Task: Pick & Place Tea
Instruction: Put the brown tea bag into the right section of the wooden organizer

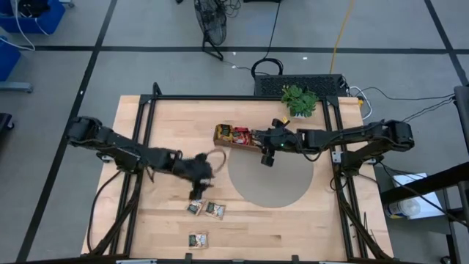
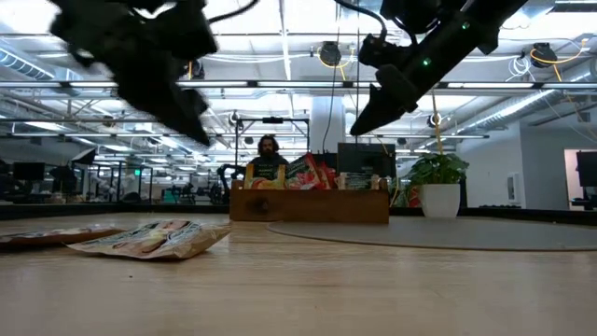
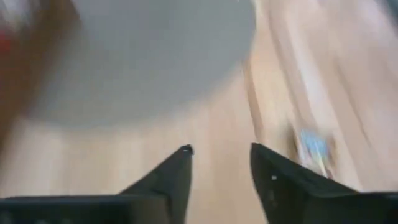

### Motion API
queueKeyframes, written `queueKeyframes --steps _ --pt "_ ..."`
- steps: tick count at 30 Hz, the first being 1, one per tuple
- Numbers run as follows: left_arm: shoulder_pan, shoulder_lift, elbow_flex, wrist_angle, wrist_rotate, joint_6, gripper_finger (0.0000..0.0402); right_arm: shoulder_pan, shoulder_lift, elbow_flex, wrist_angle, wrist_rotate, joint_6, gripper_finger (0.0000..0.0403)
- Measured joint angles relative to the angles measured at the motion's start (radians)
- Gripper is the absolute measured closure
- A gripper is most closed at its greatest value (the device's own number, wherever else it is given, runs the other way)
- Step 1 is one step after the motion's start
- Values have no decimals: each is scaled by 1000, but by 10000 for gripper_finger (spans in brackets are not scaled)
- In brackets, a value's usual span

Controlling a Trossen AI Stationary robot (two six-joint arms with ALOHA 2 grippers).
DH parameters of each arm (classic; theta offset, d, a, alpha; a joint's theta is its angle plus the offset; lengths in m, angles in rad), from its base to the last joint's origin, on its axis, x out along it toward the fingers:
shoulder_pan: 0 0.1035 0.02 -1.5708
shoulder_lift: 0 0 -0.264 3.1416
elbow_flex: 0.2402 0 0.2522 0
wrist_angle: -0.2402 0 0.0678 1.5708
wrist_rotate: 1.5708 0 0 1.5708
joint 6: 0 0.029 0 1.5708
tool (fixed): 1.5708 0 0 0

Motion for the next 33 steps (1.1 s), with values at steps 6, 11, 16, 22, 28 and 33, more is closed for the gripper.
queueKeyframes --steps 6,11,16,22,28,33 --pt "-229 20 103 -239 -93 -234 181 -9 1 -17 -2 7 10 249" --pt "-331 70 168 -345 -128 -479 179 -9 1 -58 79 6 15 249" --pt "-364 148 165 -335 -78 -608 179 -9 0 -69 110 5 15 249" --pt "-372 250 165 -207 6 -549 192 -9 0 -69 109 5 31 249" --pt "-359 349 165 -89 123 -547 236 -9 0 -69 108 5 33 249" --pt "-352 356 170 -197 214 -656 268 -9 0 -69 108 5 30 250"
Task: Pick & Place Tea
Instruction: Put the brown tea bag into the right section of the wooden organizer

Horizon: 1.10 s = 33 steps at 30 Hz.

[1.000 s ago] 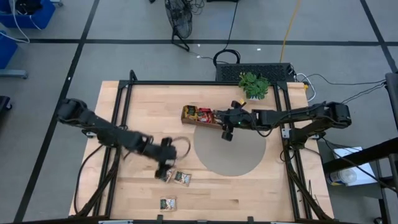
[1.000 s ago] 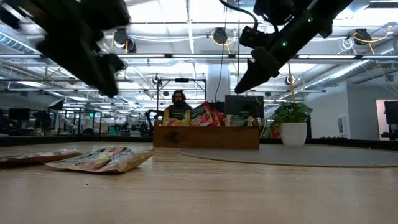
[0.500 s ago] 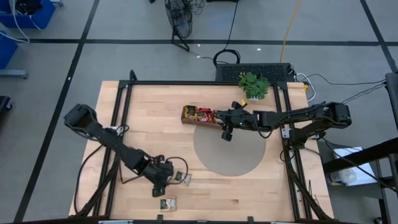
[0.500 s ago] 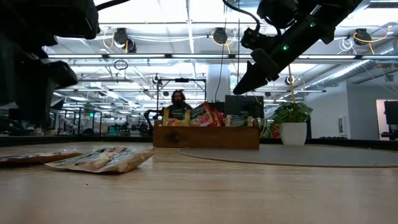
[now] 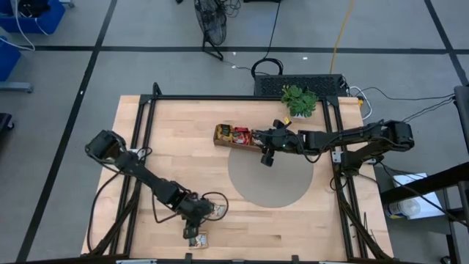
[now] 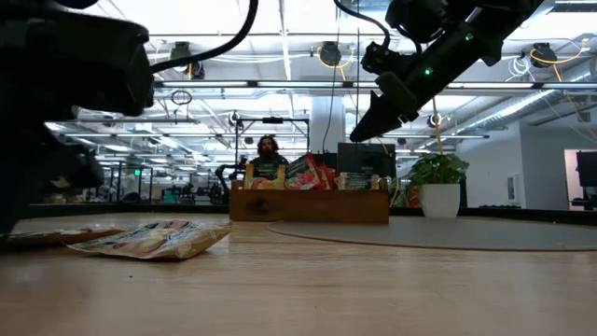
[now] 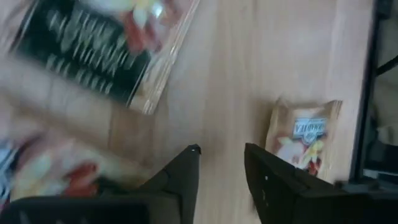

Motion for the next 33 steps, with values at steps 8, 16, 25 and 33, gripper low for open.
queueKeyframes --steps 8,16,25,33 --pt "5 -63 -4 -255 -106 5 307 0 0 0 2 0 -3 250" --pt "30 -61 -7 -478 -514 59 333 0 0 0 0 0 1 250" --pt "119 -61 -10 -610 -821 -10 363 0 0 0 0 0 3 250" --pt "181 -92 -7 -539 -537 -48 344 0 0 0 0 0 3 250"
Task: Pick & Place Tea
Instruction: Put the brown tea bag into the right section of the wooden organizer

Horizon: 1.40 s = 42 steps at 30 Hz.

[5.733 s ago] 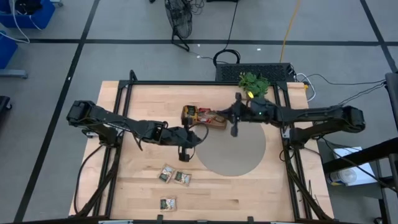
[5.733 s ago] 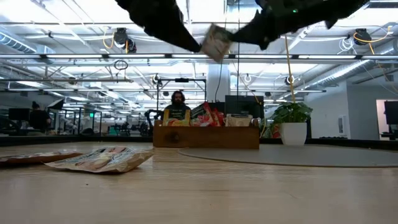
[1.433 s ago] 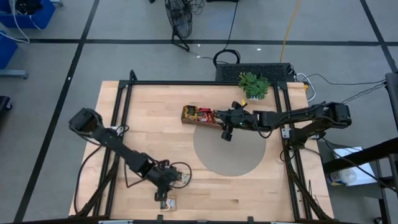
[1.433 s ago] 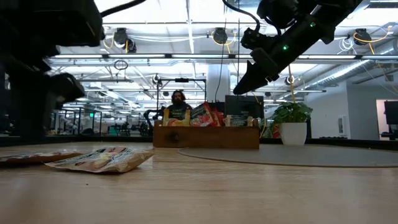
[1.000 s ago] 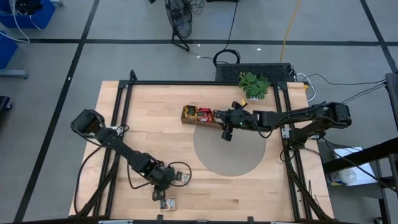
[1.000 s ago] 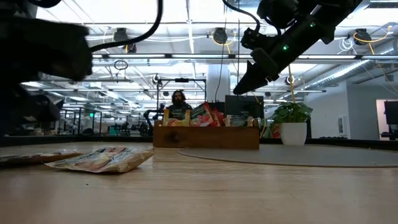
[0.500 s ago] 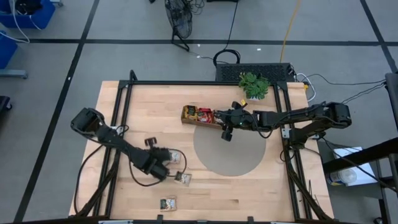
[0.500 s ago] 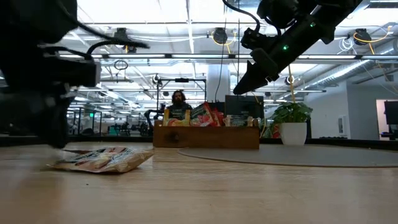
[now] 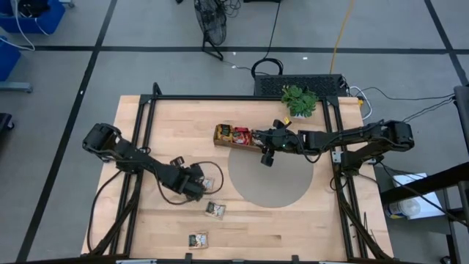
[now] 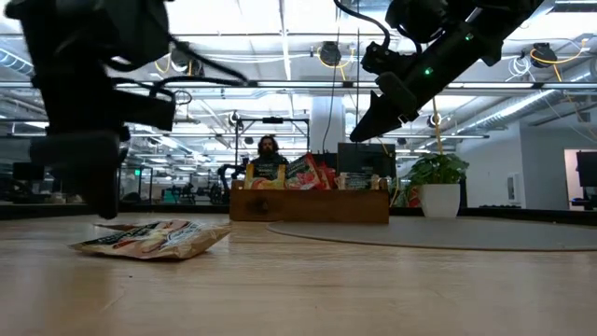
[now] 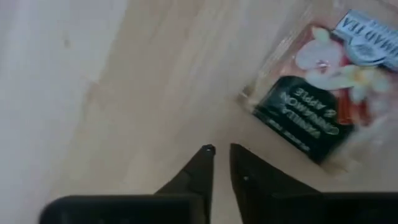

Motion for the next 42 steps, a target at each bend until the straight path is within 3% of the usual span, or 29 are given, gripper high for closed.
queueKeyframes --steps 4,8,13,17,24,29,36,42 --pt "41 -40 15 48 138 26 295 0 0 0 1 0 -2 250" --pt "35 -85 22 174 170 63 282 0 0 0 3 0 -2 250" --pt "-15 -84 22 263 286 200 332 0 0 0 -1 0 -3 250" --pt "-47 -35 14 316 296 252 390 0 0 0 -1 0 -3 250" --pt "-23 60 16 349 279 204 359 0 0 0 0 0 -7 250" --pt "7 74 16 276 267 255 345 0 0 0 -1 0 -7 250" --pt "44 47 11 71 74 231 372 0 0 0 0 0 -7 250" --pt "74 51 7 -51 19 244 397 0 0 0 -1 0 -7 250"
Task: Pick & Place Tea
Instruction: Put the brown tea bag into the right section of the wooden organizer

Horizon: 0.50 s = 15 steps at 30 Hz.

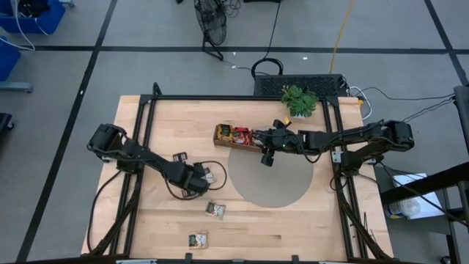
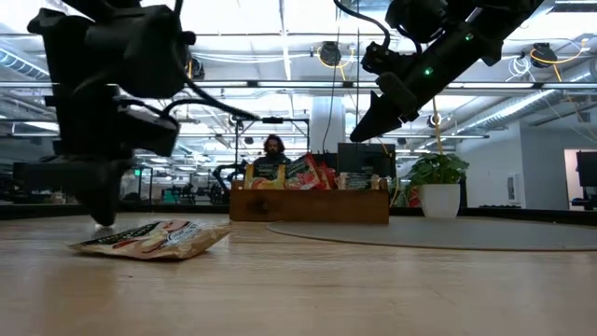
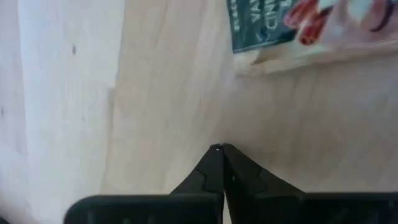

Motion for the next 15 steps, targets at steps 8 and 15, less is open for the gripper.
queueKeyframes --steps 8,15 --pt "-36 -1 124 -59 -3 164 317 0 0 0 0 0 0 250" --pt "-37 28 208 88 -9 155 209 0 0 0 0 0 0 250"
